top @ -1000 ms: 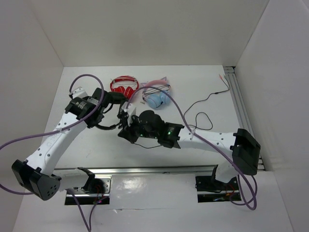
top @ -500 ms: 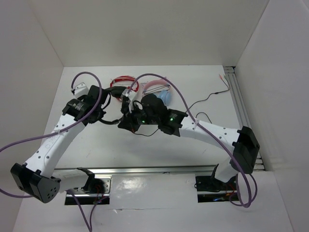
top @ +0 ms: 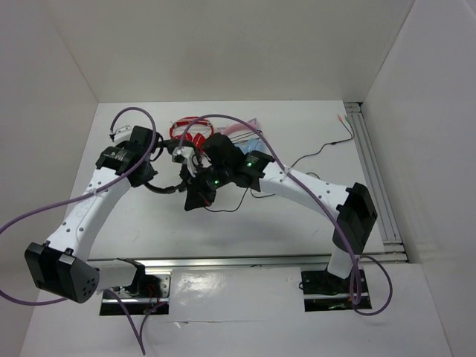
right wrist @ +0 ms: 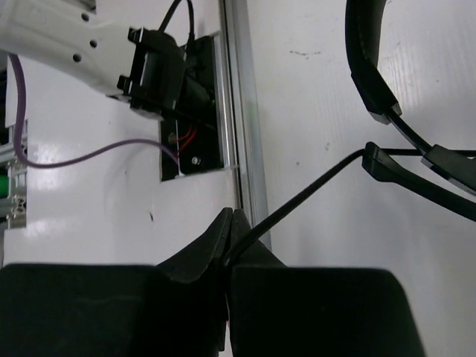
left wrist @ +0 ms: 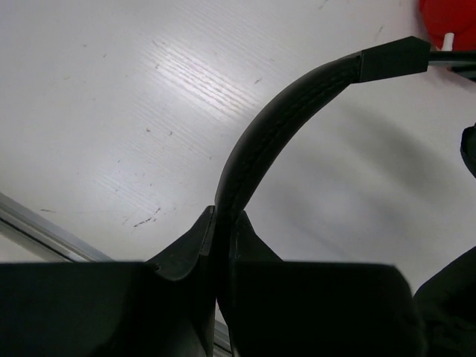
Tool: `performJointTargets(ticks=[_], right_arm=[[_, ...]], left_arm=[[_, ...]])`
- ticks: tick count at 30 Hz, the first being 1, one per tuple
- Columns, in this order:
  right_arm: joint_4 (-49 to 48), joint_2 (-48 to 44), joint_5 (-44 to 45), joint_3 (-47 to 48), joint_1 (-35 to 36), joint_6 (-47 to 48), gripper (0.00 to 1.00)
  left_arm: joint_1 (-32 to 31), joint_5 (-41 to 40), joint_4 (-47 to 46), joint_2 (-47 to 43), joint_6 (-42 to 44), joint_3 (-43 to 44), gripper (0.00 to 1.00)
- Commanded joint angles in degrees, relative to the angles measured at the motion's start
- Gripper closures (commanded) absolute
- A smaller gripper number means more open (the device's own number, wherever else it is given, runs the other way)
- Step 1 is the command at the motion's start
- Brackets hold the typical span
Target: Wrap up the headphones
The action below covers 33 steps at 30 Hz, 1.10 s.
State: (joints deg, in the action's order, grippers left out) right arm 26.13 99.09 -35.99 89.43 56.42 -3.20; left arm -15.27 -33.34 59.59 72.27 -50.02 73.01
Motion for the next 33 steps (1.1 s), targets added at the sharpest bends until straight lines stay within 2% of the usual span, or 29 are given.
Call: performJointTargets(ticks=[1, 4, 8, 14, 16, 18, 23, 26, 29, 33], right_arm=[[4.5, 0.0, -9.9, 4.4, -2.2, 5.0, 0.99], [9.9, 2.2, -10.4, 5.1, -2.2, 8.9, 0.96], [16.7, 4.2, -1.2, 5.1, -2.2, 11.1, 0.99], [17.9, 3.4, -0.7, -0.1, -2.2, 12.5, 0.97], [16.3, 1.9, -3.4, -0.7, -2.2, 13.0, 0.95], [15.0, 0.1, -4.0, -2.3, -2.2, 13.0, 0.99], [8.6, -4.1, 2.9, -3.5, -0.8, 7.4, 1.0], [8.5, -5.7, 8.1, -2.2, 2.1, 6.8, 1.0], [2.0, -9.3, 14.4, -8.8, 2.1, 2.9, 1.0], [-3.6, -9.1, 13.1, -15.0, 2.1, 0.2, 1.0]], left_arm=[[0.5, 1.6, -7.1, -0.6, 7.4, -2.3, 1.0], [0.5, 3.1, -10.0, -1.9, 10.1, -4.4, 1.0], [0.5, 1.8, -10.0, -1.3, 10.9, -4.4, 1.0], [1.6, 1.2, -8.4, 0.0, 10.4, -3.1, 1.0], [2.3, 0.6, -8.4, 0.0, 9.8, -3.1, 1.0], [2.9, 0.6, -8.4, 0.0, 9.8, -3.1, 1.0], [3.4, -0.9, -6.6, -0.6, 5.8, -3.8, 1.0], [6.2, 2.8, -6.1, -1.2, 5.1, -1.5, 1.0], [9.5, 11.3, -6.1, -2.7, 5.1, 1.8, 1.0], [10.1, 13.3, -3.1, -4.7, -0.4, 6.4, 1.0]])
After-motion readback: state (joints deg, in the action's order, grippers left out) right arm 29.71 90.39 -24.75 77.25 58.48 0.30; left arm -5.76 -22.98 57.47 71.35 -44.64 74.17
